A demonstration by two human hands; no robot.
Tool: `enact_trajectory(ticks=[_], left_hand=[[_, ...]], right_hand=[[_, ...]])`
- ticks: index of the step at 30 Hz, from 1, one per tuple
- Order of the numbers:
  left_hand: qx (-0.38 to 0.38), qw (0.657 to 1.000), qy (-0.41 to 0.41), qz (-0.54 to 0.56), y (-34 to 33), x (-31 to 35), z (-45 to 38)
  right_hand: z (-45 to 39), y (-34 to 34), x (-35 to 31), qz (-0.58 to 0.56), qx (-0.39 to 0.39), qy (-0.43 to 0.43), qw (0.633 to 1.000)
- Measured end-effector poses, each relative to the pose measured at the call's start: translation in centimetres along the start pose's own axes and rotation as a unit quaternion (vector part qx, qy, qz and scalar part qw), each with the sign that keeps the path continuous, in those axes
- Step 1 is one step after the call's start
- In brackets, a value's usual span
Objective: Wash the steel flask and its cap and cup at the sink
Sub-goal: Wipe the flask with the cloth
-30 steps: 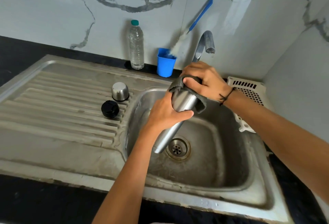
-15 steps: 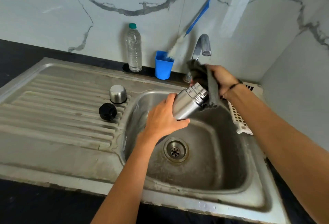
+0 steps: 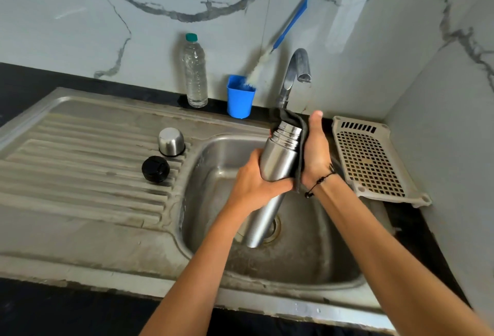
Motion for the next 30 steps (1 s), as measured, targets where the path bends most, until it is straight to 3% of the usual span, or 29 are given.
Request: enact_trajectory(ticks=[3,6,12,14,17,21,24,27,28,30], left_hand=[[0.039,0.999,0.029,-0.015,-0.6,-0.3,0.1],[0.064,0.996,0.055,-0.041,-0.6,-0.6,0.0],[0.129,0.983,0.052,-0.118,2.0,-0.4,0.1],[0.137,0.979,0.034,-0.147,2.3,0.3,0.2],[0.126,0.981,0.02,-0.148,2.0,0.7,0.4],[0.071,0.996,0.043,0.041,2.2,-0.1,0.1],[-0.029,0.983,0.023,0.181,0.8,0.6,0.6],[-0.148,0.93,0.023,0.335,-1.3,0.8,1.0],[-0.167,0.915,0.031,0.367,-1.7,0.6,1.0],[-0.139,0.916,0.05,0.373,-1.4,0.2,0.5]], right_hand=[[0.7,0.9,-0.3,0.123,0.071,0.055,0.988],[1.1,0.7,0.3,0.294,0.09,0.131,0.942],[5.0,-0.5,-0.2,0.359,0.061,0.246,0.898],[4.9,-1.1,0.5,0.377,0.047,0.229,0.896],[2.9,-0.8,1.3,0.278,0.049,0.11,0.953],[1.1,-1.9,1.1,0.16,-0.052,0.03,0.985],[1.3,-2.5,1.3,0.07,-0.144,-0.066,0.985],[1.4,-3.3,0.8,0.009,-0.208,-0.076,0.975],[1.5,-3.6,0.8,-0.001,-0.213,-0.075,0.974],[1.1,-3.6,0.9,-0.017,-0.172,-0.065,0.983]])
Point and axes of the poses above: each hand's wrist, its own z-axis away from the middle knuckle, its own y-axis out of the back of the hand, x = y × z, the point moved 10 cm from there along -z, towards the middle knuckle, and after that the axes turned 2 degrees about x, right-handed, at the moved point
